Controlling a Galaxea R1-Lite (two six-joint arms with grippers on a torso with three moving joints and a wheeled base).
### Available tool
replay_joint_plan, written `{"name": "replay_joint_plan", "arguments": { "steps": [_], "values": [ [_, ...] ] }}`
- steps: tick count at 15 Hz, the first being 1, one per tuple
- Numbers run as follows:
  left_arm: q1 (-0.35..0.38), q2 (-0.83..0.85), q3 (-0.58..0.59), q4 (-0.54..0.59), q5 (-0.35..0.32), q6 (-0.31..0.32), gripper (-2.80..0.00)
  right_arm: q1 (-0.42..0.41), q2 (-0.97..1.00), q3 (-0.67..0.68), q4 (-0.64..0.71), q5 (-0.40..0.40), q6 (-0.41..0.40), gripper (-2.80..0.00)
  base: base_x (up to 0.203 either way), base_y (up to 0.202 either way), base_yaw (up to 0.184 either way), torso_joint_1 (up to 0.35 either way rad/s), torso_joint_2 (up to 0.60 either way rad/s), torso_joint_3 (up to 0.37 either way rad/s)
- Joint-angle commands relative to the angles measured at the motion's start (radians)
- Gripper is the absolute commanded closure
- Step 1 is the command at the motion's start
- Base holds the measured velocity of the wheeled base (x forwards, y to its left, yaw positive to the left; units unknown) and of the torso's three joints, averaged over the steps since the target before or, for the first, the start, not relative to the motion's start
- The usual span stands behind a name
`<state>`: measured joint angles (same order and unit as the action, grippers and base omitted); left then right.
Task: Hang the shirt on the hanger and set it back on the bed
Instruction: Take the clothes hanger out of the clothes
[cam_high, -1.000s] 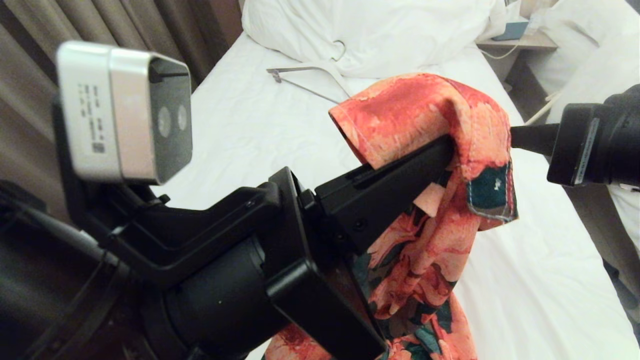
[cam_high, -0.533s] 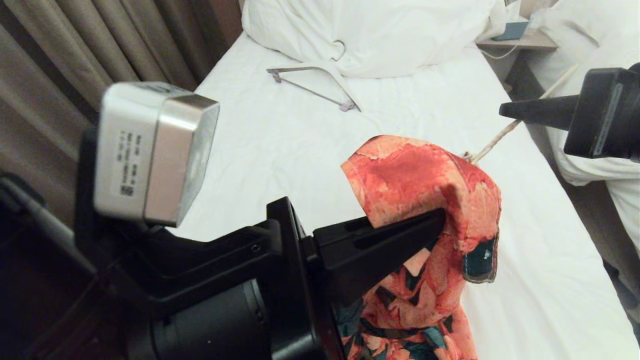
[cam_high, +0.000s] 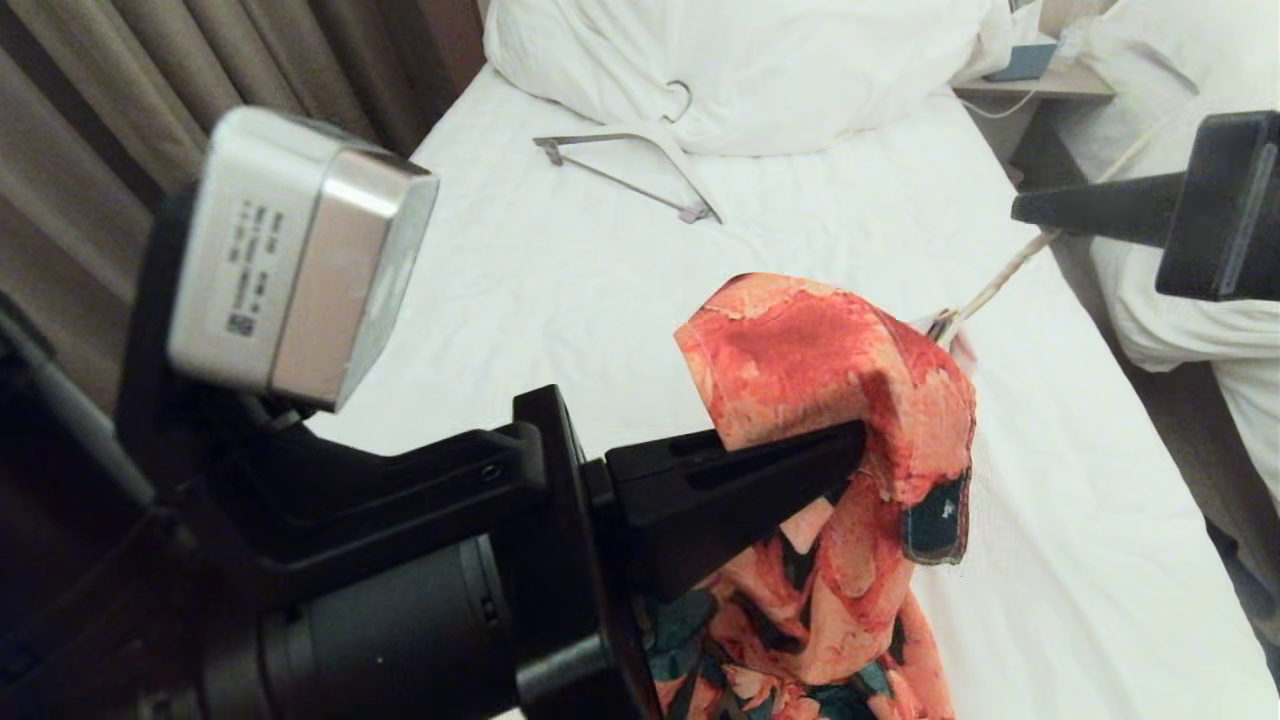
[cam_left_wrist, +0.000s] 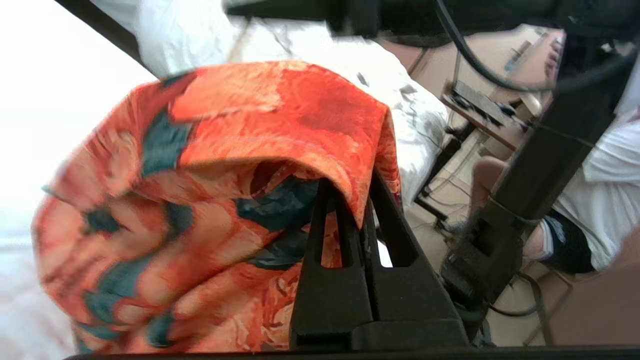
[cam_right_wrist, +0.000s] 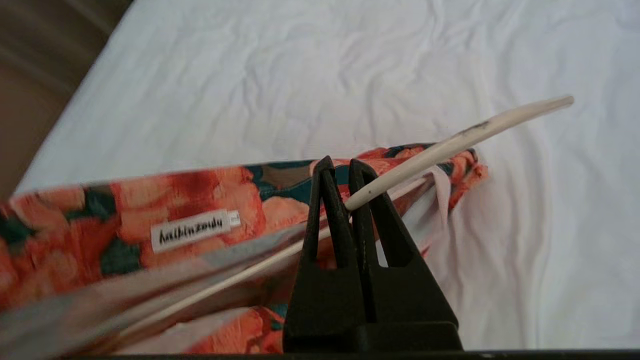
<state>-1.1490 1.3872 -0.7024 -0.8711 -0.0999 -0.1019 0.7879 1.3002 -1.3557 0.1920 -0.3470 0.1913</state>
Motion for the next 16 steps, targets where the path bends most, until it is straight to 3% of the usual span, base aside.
{"name": "replay_joint_plan", "arguments": {
  "steps": [1,6,7,14,16],
  "values": [
    [0.012,0.001,-0.006,-0.005,0.003,-0.001,0.00,0.001,-0.002,0.000,0.009,-0.003,0.002,0.00,0.000,0.000,0.000,0.000,0.00,0.000],
    [0.012,0.010,0.003,-0.005,0.003,0.002,0.00,0.002,-0.001,-0.026,0.014,-0.003,0.002,0.00,0.000,0.000,0.000,0.000,0.00,0.000],
    [0.011,0.010,0.003,-0.003,0.002,0.002,-2.80,0.002,-0.001,-0.026,0.014,-0.003,0.002,0.00,0.000,0.000,0.000,0.000,0.00,0.000],
    [0.014,-0.019,0.017,-0.002,-0.006,0.010,-2.80,-0.001,0.002,-0.035,0.011,-0.007,0.000,0.00,0.000,0.000,0.000,0.000,0.00,0.000],
    [0.015,-0.044,0.041,0.041,-0.020,0.097,-2.80,-0.007,0.008,-0.046,0.010,-0.016,-0.002,0.00,0.000,0.000,0.000,0.000,0.00,0.000]
  ]
}}
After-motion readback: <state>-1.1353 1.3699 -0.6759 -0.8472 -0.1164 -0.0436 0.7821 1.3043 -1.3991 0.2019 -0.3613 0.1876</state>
